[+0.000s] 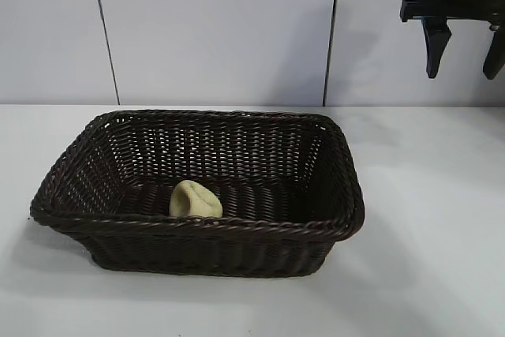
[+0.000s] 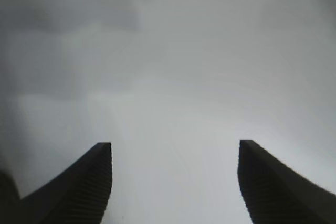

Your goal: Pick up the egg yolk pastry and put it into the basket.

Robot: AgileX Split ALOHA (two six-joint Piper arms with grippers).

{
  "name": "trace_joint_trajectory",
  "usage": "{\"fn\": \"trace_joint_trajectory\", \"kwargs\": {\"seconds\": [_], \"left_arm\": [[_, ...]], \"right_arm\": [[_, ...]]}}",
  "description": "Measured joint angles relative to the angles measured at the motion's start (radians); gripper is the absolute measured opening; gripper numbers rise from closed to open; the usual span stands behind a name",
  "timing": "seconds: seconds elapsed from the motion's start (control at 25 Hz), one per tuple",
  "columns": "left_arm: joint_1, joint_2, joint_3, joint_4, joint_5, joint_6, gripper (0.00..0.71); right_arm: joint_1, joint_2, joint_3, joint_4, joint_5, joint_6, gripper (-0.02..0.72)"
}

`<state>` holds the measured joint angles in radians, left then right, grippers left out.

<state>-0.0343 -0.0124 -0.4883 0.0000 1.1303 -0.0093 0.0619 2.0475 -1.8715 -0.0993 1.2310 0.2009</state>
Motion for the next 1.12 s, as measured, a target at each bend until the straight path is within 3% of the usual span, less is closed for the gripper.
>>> {"fn": "trace_joint_trajectory", "kwargs": {"seconds": [0.16,0.44,0.96,1.12], "left_arm": [[0.0,0.0,0.0,0.0,0.0,0.0,0.54],[0.0,0.0,0.0,0.0,0.0,0.0,0.54],[0.0,0.0,0.0,0.0,0.0,0.0,0.54],[0.0,0.0,0.0,0.0,0.0,0.0,0.54]], "right_arm": [[0.0,-0.042,0.004,0.05,0.0,-0.031,0.495],[0.0,-0.23,0.169,0.056,0.0,-0.067,0.495],[0.0,-0.746,0.885,0.085,-0.004,-0.094,0.495],[0.0,-0.935,1.105,0.085,-0.062,-0.096,0.495]]}}
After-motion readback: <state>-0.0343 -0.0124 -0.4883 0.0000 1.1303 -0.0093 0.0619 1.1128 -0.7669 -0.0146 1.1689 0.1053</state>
